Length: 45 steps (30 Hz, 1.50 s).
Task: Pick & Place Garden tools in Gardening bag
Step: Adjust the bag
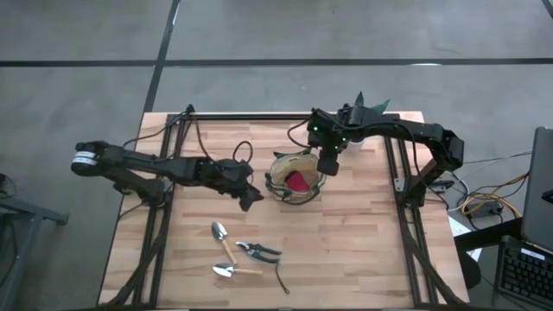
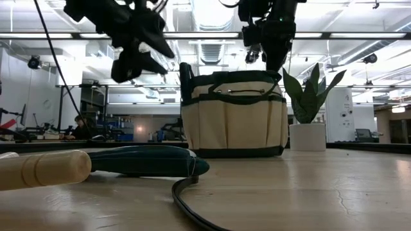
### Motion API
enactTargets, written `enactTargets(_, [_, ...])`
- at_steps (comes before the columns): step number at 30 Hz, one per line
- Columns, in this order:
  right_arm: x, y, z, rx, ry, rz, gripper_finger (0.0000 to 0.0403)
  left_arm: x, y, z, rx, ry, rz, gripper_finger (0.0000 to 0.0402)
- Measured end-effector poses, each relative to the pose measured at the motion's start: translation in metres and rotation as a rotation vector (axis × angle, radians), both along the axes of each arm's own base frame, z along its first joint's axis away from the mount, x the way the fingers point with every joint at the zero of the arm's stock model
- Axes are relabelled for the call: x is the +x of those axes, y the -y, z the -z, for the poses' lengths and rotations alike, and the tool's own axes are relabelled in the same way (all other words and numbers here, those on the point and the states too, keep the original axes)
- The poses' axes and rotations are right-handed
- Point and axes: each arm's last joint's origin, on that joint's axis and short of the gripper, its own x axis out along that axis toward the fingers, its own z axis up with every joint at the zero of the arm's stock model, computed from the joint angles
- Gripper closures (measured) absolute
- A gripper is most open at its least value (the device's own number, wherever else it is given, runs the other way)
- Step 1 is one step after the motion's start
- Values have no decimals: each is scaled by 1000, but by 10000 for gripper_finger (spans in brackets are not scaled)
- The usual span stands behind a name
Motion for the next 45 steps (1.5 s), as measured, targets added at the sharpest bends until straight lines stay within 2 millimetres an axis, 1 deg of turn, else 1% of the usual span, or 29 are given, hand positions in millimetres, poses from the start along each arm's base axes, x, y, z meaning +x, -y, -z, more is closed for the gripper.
enactTargets(3, [0,0,-5,0,42,45,319,6,0,9,-27,-34,-24,234])
enactTargets(7, [2,2,-4,26,70,81,319,11,-1,16,-73,-54,-85,234])
enactTargets(9, [1,3,-4,54,75,87,314,12,-2,18,-89,-60,-123,234])
enactTargets(12, [2,8,-4,99,106,112,303,13,-2,17,-88,-50,-134,234])
enactTargets(18, [5,19,6,126,87,153,278,14,-4,19,-46,-56,-115,234])
enactTargets(25, [13,23,20,169,52,168,275,22,-5,28,-41,-66,-122,234])
enactTargets(30, [14,24,23,167,48,161,291,27,-6,39,-21,-102,-135,234])
enactTargets(34, [15,24,23,164,56,156,318,32,-10,50,-19,-136,-153,234])
enactTargets(41, [15,24,28,168,53,169,373,44,-18,59,-17,-117,-176,234])
enactTargets(45, [15,23,33,190,51,170,392,47,-25,61,-22,-100,-211,234])
